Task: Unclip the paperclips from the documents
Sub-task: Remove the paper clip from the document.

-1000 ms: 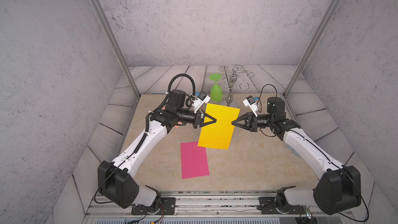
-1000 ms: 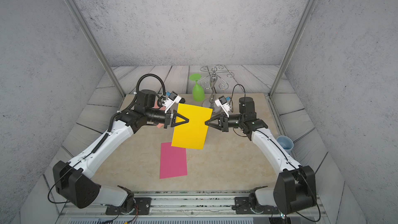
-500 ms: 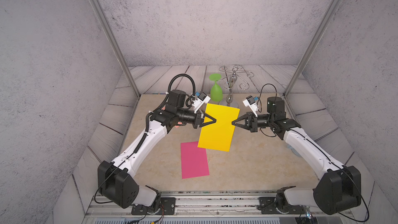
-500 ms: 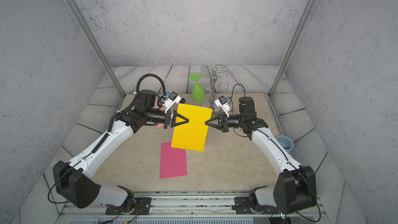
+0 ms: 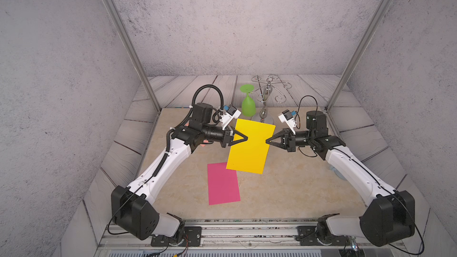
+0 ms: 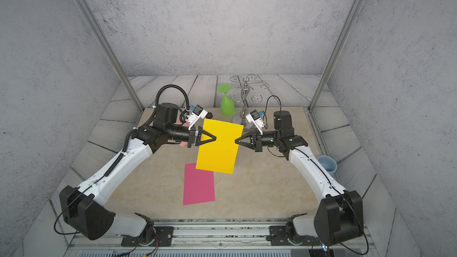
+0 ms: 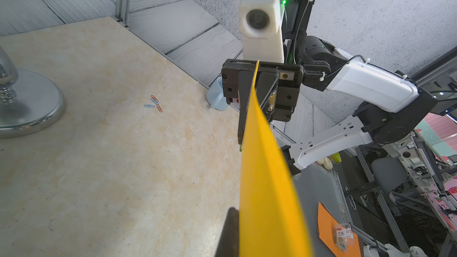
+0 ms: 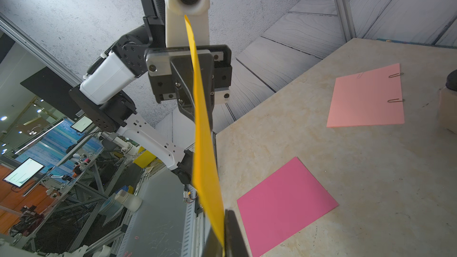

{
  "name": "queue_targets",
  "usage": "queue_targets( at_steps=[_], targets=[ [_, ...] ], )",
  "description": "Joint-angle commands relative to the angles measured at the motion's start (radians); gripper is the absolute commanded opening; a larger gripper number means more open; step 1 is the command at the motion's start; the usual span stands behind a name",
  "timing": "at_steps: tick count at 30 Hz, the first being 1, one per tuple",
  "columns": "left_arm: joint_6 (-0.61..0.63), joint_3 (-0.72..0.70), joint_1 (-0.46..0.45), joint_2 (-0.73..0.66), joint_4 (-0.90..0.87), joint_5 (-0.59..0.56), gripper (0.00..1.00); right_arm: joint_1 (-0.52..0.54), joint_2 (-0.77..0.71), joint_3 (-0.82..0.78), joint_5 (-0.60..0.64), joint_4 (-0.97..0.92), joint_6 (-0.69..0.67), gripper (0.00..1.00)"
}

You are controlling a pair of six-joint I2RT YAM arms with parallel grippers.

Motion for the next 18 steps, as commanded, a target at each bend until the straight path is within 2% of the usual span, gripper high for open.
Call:
queue_targets(
  at_steps=[1, 18],
  targets=[
    [0.022, 0.010, 0.031, -0.037, 0.002, 0.010, 0.00, -0.015, 0.013, 0.019, 0.004, -0.039, -0.020, 0.06],
    [0.022, 0.011, 0.037, -0.039, -0.002, 0.014, 0.00, -0.020, 0.005, 0.019, 0.006, -0.046, -0.026, 0.06]
  ],
)
